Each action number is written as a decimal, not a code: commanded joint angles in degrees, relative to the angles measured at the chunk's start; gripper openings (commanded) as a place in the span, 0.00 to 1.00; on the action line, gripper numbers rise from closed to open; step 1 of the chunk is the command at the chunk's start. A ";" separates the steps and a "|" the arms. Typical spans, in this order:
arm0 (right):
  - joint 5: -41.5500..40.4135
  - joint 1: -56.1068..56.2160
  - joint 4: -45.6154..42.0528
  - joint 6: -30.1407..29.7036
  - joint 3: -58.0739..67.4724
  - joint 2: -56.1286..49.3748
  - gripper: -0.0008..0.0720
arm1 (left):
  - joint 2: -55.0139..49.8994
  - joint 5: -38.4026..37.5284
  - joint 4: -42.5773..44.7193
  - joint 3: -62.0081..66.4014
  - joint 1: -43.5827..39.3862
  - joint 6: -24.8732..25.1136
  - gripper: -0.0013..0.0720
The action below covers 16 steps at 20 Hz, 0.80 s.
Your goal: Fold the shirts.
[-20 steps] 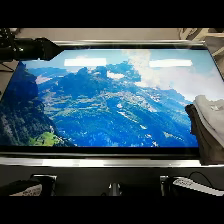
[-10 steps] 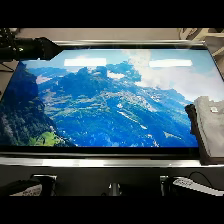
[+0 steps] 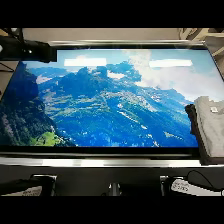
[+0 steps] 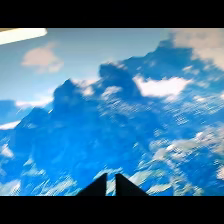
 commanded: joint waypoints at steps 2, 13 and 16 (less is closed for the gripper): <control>15.17 20.15 0.39 2.97 2.49 -6.32 0.89 | -4.42 -20.59 6.54 -4.24 -0.20 -4.92 0.94; 26.36 25.40 1.01 6.80 -4.00 -10.91 0.88 | 0.22 -12.28 0.81 -22.95 -0.66 -8.48 0.94; 26.38 25.40 0.96 6.80 -4.00 -10.91 0.88 | 0.20 -12.28 0.79 -22.97 -0.66 -8.48 0.94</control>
